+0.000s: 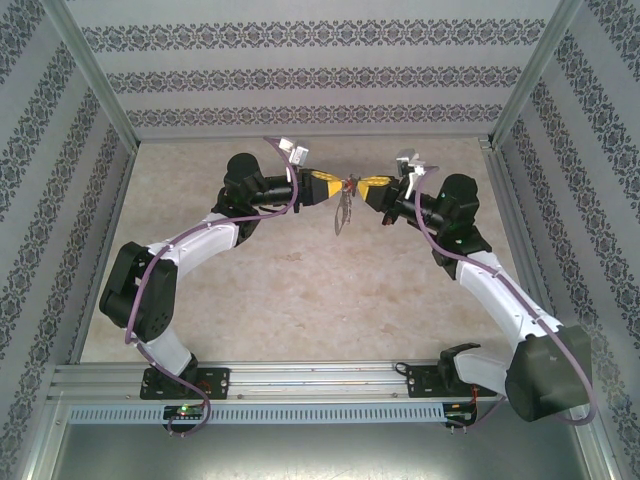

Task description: Put the keys on the keyring

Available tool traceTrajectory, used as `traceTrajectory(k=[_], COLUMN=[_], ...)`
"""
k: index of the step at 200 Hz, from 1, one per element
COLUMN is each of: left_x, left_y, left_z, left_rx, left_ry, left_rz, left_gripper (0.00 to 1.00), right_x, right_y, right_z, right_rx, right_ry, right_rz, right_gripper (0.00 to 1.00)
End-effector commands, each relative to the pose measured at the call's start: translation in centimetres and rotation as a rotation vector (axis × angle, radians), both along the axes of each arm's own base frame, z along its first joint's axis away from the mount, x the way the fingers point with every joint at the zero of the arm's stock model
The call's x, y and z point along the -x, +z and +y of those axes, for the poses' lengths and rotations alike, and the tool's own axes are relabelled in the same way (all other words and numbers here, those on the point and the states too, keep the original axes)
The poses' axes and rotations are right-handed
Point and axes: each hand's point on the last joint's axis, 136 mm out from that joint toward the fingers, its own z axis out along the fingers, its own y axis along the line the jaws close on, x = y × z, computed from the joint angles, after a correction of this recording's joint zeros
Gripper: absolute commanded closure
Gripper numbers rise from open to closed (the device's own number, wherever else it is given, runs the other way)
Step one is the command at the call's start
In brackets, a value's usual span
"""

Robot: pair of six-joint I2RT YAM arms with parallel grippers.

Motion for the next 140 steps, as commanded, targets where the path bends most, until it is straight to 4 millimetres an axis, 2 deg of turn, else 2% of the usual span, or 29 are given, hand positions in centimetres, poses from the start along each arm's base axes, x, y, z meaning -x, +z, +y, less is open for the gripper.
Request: traceTrajectory(k=[1,48,140], left_x=[0.2,0.2,0.3], left_y=[1.5,1.4,1.3], left_z=[-0.5,-0.5,-0.7], left_rx=[0.021,0.021,0.020], left_ry=[-0.011,-0.013,-0.015], left_rz=[-0.058,-0.056,-0.055], left_gripper=[1.00,1.00,1.00], right_x=[0.2,0.3,0.7], right_y=[0.5,0.1,-0.3], right_z=[-0.6,-0.3,1.6], right_rx=[0.003,0.002,0.019], right_ry=[-0.019,-0.003,0.050], right_rz=[-0.040,-0.024,-0.019], right_gripper=[1.00,1.00,1.00])
